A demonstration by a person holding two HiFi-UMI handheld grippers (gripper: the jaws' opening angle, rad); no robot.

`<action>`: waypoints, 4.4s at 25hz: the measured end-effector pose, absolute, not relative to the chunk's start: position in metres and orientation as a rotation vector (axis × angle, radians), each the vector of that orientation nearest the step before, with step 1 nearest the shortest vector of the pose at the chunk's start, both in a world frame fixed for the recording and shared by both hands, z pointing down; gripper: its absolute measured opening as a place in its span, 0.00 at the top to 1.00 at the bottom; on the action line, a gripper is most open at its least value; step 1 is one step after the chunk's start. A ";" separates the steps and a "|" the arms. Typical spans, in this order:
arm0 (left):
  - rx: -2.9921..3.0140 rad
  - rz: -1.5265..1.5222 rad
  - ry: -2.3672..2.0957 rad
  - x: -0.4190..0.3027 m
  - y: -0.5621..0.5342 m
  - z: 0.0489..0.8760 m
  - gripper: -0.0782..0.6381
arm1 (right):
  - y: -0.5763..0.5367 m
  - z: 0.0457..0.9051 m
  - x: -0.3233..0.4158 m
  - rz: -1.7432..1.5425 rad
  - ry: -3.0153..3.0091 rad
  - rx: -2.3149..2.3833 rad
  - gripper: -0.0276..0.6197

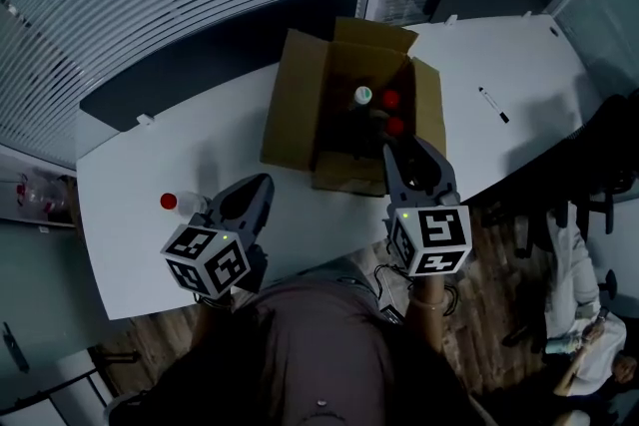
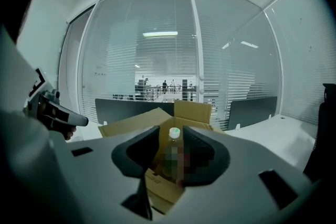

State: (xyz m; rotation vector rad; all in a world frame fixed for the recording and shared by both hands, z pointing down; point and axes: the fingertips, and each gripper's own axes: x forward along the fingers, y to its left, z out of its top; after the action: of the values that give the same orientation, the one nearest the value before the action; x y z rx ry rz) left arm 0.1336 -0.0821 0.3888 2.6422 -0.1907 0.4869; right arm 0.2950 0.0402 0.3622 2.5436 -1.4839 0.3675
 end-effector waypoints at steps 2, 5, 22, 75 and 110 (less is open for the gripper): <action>2.640 0.490 -0.188 0.140 -0.083 0.391 0.88 | 0.038 0.368 0.302 0.394 -1.481 2.526 0.76; 2.628 0.488 -0.188 0.147 -0.086 0.394 0.88 | 0.033 0.376 0.313 0.416 -1.480 2.511 0.74; 2.581 0.543 -0.230 0.166 -0.108 0.411 0.88 | 0.007 0.434 0.351 0.639 -1.375 2.364 0.64; 2.601 0.450 -0.190 0.107 -0.101 0.394 0.88 | 0.021 0.363 0.308 0.564 -1.371 2.378 0.69; 2.609 0.345 -0.257 -0.022 -0.079 0.391 0.88 | 0.048 0.258 0.157 0.125 -1.471 2.424 0.69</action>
State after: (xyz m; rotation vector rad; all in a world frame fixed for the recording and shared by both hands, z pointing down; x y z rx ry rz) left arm -0.0215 -0.0788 0.3913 2.6087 -0.2574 0.3454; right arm 0.1574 0.0481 0.2579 2.4239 -1.4713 0.1250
